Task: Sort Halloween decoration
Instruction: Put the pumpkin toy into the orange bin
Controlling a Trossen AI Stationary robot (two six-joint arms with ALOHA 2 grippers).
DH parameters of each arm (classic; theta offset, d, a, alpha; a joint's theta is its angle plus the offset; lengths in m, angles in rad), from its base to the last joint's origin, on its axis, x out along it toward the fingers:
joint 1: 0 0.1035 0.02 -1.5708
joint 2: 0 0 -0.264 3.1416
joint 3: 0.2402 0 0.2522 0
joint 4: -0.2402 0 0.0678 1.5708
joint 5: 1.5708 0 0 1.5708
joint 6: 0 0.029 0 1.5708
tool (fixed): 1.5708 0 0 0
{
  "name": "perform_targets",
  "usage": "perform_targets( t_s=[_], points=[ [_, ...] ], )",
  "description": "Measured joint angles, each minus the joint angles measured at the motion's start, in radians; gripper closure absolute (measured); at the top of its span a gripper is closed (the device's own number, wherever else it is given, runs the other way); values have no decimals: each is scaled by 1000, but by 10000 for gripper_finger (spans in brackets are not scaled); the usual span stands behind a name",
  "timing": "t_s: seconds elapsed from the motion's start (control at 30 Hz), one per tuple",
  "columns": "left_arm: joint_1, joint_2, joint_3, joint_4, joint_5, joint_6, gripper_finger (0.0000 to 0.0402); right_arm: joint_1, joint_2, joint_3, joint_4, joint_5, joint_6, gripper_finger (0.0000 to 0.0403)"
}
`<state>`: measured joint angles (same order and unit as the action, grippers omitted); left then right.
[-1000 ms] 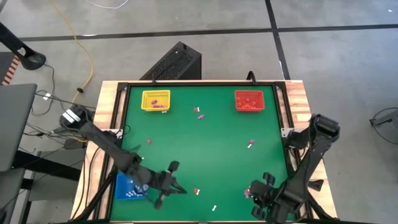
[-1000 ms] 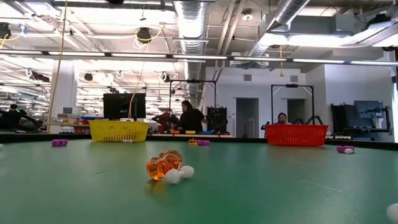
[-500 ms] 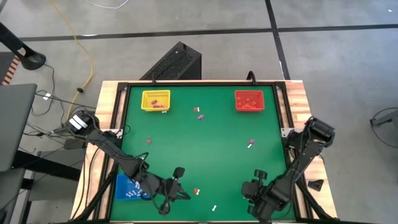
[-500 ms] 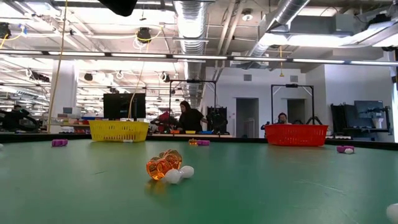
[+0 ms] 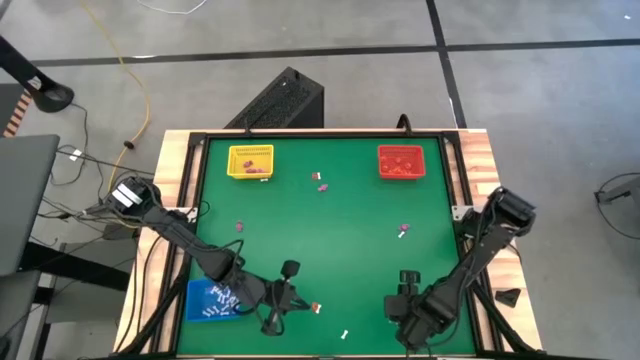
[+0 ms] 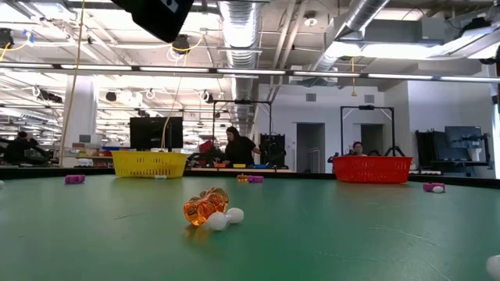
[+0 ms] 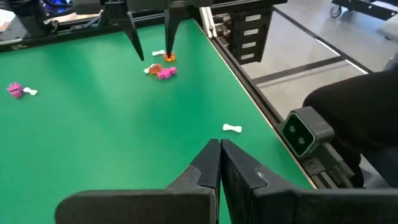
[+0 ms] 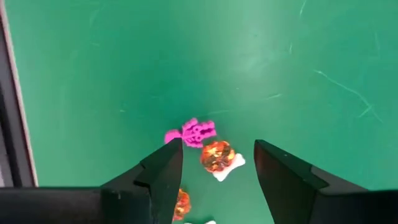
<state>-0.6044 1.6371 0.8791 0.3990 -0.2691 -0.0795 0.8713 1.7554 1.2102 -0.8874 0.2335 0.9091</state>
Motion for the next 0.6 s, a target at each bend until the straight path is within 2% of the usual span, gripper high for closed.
perform_targets(
  t_s=[0.17,0.4,0.5,0.6],
  points=[
    [21,0,0,1,33,16,402,-34,0,0,2,-30,-66,174],
    [40,0,0,1,73,19,401,-29,0,0,5,-50,-66,174],
    [43,-1,0,1,89,19,401,-12,0,0,6,-69,-1,174],
    [43,-1,0,0,90,18,402,13,0,0,6,-139,131,174]
  ],
)
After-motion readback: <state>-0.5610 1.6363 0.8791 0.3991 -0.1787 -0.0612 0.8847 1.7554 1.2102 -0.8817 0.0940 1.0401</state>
